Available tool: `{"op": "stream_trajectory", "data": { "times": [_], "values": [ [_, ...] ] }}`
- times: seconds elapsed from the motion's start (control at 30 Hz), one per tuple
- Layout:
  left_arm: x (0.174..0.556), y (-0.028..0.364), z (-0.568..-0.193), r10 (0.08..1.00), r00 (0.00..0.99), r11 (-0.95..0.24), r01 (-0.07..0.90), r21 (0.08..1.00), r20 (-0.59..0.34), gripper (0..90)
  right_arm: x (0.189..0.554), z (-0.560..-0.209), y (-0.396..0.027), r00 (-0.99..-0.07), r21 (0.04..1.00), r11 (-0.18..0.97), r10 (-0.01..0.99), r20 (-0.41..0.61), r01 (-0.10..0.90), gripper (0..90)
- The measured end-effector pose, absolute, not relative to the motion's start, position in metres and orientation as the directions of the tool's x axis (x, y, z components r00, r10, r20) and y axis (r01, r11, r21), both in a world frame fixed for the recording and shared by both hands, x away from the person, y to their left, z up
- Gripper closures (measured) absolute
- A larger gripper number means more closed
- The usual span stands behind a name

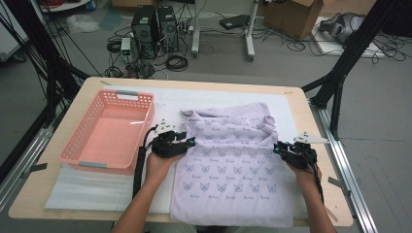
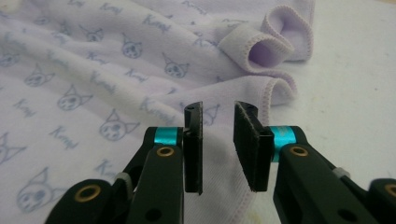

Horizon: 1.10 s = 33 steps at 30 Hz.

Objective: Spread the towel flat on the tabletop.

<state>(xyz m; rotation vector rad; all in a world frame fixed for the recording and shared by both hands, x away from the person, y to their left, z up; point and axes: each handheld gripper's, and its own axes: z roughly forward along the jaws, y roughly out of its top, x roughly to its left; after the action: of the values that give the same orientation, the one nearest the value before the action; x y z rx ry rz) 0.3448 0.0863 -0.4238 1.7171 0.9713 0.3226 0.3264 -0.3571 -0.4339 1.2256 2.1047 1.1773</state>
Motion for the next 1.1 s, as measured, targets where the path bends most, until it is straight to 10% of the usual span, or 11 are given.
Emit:
{"op": "stream_trajectory", "data": {
  "times": [1.1],
  "values": [
    [0.266,0.105,-0.451,0.750,0.611,-0.171,0.550,0.817,-0.254,39.7,0.261,-0.446,-0.357,-0.570,0.799,0.324,0.821,0.030,0.507,50.8]
  ]
}}
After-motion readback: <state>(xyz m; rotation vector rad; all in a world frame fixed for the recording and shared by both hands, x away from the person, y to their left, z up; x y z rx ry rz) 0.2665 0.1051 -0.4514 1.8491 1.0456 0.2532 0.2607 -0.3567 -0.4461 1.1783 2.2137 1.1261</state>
